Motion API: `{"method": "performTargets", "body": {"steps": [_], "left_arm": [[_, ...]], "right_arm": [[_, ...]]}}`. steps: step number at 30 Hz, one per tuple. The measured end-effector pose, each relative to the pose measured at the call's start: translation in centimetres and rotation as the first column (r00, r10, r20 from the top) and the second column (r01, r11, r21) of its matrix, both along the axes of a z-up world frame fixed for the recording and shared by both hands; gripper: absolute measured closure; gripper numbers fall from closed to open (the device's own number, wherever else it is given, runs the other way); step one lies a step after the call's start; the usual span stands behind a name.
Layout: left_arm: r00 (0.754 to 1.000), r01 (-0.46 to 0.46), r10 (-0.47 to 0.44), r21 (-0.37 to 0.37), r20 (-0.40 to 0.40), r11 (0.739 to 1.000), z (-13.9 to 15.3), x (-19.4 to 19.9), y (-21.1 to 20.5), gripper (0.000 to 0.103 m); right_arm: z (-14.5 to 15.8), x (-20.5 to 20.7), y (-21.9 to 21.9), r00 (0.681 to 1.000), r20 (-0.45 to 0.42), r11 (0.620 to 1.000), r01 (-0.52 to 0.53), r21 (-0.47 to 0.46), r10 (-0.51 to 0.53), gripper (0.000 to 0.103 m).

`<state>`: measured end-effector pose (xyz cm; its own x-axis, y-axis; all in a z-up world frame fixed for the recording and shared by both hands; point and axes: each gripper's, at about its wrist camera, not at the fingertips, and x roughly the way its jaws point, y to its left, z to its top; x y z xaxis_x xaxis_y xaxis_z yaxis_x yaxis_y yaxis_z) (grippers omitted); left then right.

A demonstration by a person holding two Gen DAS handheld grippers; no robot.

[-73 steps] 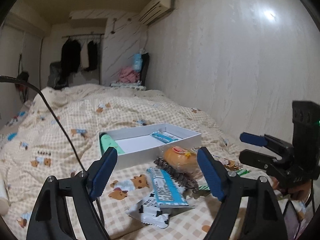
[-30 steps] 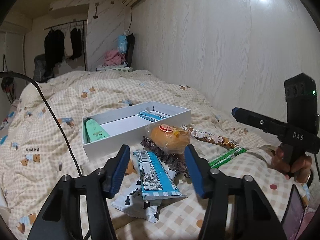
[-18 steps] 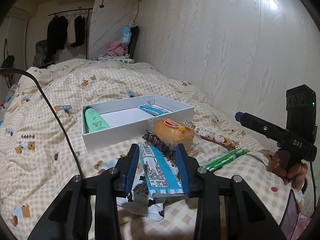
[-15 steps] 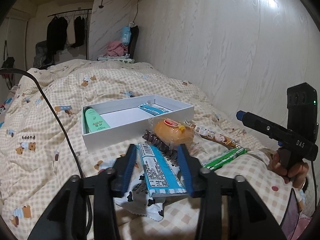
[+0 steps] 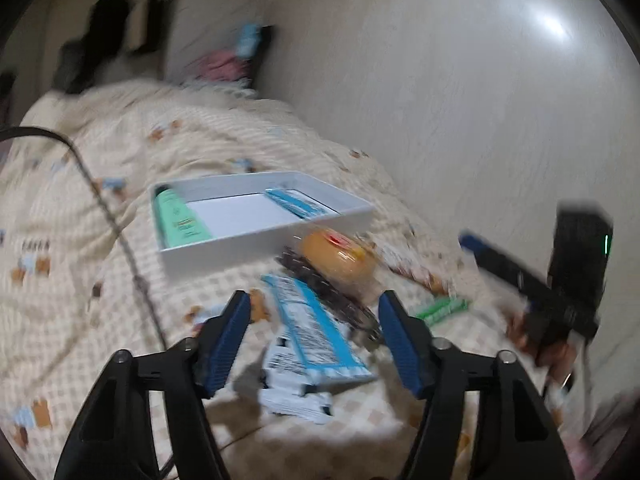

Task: Organize objects
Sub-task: 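Reach the left tool toward the blue-and-white snack bar and grasp it, then close the left tool on the blue-and-white bar and lift it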

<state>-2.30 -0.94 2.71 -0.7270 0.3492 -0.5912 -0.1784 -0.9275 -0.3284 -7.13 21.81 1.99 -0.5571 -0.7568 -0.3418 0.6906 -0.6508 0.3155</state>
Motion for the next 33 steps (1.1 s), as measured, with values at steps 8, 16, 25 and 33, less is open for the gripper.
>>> {"method": "performTargets", "body": {"steps": [8,16,25,33], "left_arm": [[0.976,-0.026,0.022,0.016,0.217,1.000,-0.9,-3.5,-1.8,0.048],[0.969,0.069,-0.044,-0.094,0.244,0.993,-1.0,-4.3,2.6,0.047],[0.969,0.048,-0.022,-0.097,0.247,0.994,-1.3,-4.2,2.3,0.046],[0.966,0.037,0.008,-0.169,0.258,0.985,-1.2,-4.1,2.6,0.040]], "right_arm": [[-0.2,-0.4,0.2,1.000,0.009,1.000,-0.001,0.001,0.001,0.021],[-0.3,-0.6,0.3,1.000,0.018,1.000,0.001,0.004,-0.001,0.021],[-0.5,-0.7,0.4,1.000,0.027,1.000,0.000,-0.002,0.000,0.021],[-0.5,-0.7,0.4,0.999,0.040,1.000,0.004,0.012,-0.004,0.021]]}}
